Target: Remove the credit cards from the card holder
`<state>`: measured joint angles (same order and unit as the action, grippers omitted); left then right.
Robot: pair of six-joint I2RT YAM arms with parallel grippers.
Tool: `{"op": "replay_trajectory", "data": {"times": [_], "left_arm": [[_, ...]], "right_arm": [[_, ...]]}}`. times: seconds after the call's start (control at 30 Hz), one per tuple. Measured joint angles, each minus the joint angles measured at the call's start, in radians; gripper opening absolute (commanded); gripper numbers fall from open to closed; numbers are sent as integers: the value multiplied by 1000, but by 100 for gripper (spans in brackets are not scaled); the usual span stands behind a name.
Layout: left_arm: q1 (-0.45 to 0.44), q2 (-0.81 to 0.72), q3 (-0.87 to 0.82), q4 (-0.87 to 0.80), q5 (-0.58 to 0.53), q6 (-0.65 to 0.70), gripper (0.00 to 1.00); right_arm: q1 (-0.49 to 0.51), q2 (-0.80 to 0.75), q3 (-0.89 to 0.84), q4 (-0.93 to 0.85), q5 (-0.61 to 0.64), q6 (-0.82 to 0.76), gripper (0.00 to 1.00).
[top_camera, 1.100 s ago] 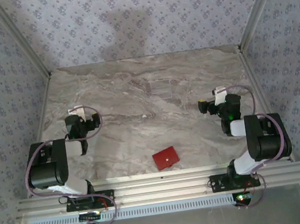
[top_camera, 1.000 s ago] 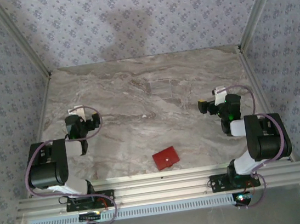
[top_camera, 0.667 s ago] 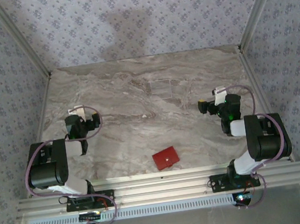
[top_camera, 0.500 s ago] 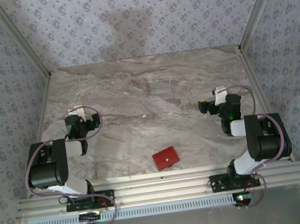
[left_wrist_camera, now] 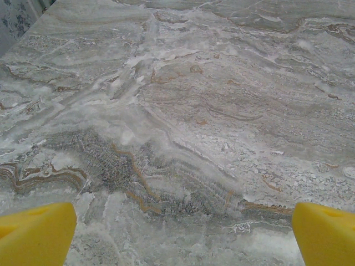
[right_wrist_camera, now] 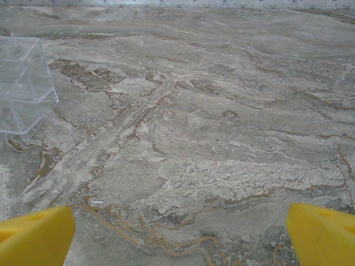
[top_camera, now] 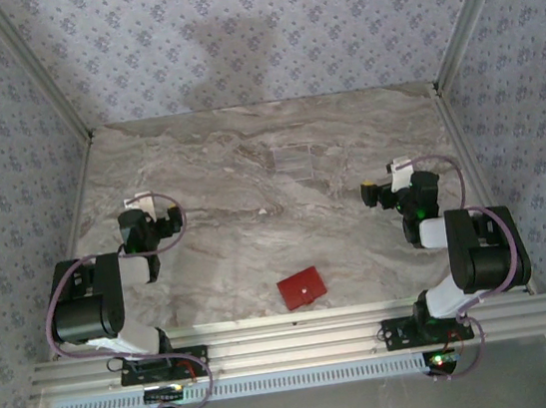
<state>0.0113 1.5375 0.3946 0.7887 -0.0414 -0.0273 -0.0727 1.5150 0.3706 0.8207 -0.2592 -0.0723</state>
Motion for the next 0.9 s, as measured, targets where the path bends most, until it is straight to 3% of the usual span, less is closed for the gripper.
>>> {"op": "replay_trajectory", "data": {"times": [0.47,0.7,0.9], "left_arm": [[-5,-5,1,-12,-10,0,99],[-98,-145,68,-202,-134,12,99],[-195,-263,188,-448,-191,-17,99]], "right_arm": [[23,-28,2,-53,73,0,100],[64,-146,167,-364,137,5,99],[136,-214,337,-713,143,85,92]]}}
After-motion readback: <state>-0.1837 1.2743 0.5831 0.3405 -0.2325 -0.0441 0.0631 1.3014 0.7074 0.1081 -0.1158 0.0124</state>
